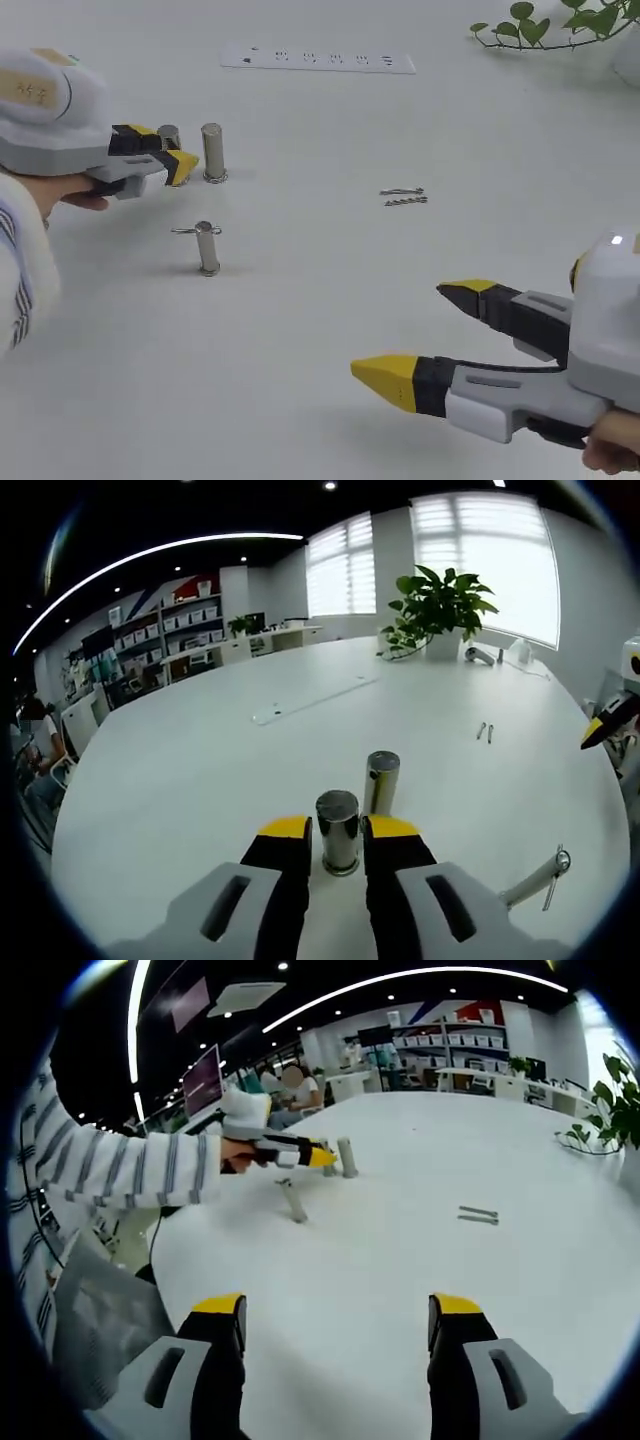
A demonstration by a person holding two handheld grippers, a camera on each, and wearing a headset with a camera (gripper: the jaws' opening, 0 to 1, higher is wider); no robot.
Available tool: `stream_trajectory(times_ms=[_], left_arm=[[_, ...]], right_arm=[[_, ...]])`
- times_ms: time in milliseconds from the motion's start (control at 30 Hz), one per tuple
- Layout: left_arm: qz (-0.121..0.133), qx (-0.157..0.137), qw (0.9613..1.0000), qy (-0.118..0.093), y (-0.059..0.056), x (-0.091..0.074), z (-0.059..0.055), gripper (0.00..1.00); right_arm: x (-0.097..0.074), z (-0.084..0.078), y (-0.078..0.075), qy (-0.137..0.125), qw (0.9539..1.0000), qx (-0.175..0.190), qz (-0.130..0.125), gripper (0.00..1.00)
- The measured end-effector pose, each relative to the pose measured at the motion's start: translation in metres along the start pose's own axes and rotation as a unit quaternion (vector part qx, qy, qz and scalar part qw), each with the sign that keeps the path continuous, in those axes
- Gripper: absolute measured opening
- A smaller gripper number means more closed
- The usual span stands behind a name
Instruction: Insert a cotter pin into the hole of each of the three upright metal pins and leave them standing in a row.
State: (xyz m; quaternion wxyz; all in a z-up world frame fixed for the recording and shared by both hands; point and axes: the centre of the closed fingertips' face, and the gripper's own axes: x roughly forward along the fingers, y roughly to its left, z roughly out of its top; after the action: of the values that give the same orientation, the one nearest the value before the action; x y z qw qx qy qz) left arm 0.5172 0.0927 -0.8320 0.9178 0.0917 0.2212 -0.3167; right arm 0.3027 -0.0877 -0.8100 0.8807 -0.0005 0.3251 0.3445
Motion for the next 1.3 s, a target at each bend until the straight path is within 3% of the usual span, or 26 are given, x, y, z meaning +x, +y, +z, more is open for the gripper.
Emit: stream_trajectory(times_ms=[200,333,533,800,933,1133,1300], left_arm=[[0.003,0.005,1.0000,-0.006,0.000,0.002,0.002,0.13],[0.003,-0.016,0.9998,-0.009,0.000,0.002,0.002,0.12],[0.002,-0.020,0.9998,-0.009,-0.001,0.002,0.003,0.12],[0.024,-0.039,0.9990,0.001,0.004,-0.001,0.002,0.11],[0.030,-0.044,0.9986,-0.002,0.008,-0.008,0.005,0.11],[0.039,-0.055,0.9976,-0.016,0.013,-0.026,0.019,0.11],[0.045,-0.063,0.9969,-0.012,0.009,-0.043,0.024,0.11]], right_arm=[[0.001,-0.001,-0.001,0.002,1.0000,0.002,0.000,0.74],[0.001,-0.001,-0.001,0.002,1.0000,0.002,0.001,0.73],[0.002,0.000,0.001,0.001,1.0000,-0.002,0.004,0.72],[0.003,0.000,0.001,0.002,1.0000,-0.003,0.006,0.71],[0.001,0.002,-0.001,-0.002,1.0000,-0.003,0.004,0.71],[-0.001,0.003,-0.002,-0.004,1.0000,-0.006,0.000,0.72],[-0.003,0.005,0.001,-0.009,0.9999,-0.010,0.004,0.71]])
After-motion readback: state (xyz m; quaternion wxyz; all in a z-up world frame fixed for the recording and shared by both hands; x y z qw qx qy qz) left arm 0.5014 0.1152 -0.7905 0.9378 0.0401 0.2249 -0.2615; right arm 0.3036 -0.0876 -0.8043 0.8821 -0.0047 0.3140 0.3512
